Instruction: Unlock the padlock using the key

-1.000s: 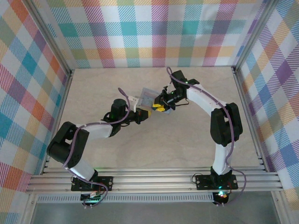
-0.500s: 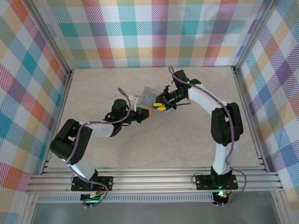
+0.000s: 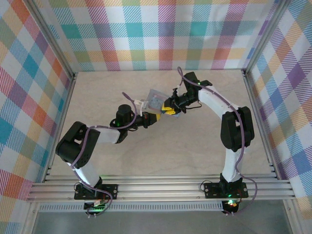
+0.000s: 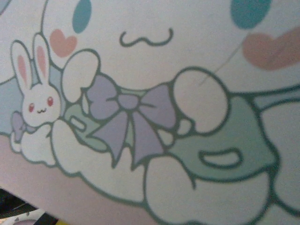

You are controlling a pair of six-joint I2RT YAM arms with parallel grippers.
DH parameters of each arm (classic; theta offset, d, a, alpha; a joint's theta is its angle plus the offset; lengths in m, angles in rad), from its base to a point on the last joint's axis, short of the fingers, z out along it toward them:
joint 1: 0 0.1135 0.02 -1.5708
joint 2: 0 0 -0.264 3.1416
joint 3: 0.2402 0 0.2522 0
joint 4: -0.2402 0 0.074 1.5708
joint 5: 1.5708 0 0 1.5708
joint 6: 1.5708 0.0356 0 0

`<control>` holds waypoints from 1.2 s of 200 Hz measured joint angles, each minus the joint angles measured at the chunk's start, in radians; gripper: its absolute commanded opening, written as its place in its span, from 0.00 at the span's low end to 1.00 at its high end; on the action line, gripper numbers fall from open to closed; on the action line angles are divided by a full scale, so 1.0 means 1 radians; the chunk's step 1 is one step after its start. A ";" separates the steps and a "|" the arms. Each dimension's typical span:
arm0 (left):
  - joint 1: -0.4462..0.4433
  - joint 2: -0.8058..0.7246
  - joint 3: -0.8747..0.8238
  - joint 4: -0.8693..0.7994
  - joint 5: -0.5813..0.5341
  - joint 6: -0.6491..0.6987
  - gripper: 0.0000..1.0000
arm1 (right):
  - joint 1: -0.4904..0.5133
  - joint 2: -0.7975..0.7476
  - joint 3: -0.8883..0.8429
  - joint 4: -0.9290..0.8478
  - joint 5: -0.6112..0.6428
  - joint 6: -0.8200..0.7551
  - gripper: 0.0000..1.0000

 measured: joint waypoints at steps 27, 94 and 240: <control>-0.009 -0.013 0.006 -0.051 -0.010 0.062 0.00 | 0.000 0.008 0.005 -0.023 0.002 -0.013 0.00; -0.042 -0.080 0.018 -0.166 -0.116 0.193 0.00 | -0.001 0.029 0.066 -0.100 0.003 -0.012 0.00; -0.028 0.049 0.079 -0.055 0.006 -0.133 0.00 | -0.019 0.030 0.068 -0.110 0.070 -0.019 0.00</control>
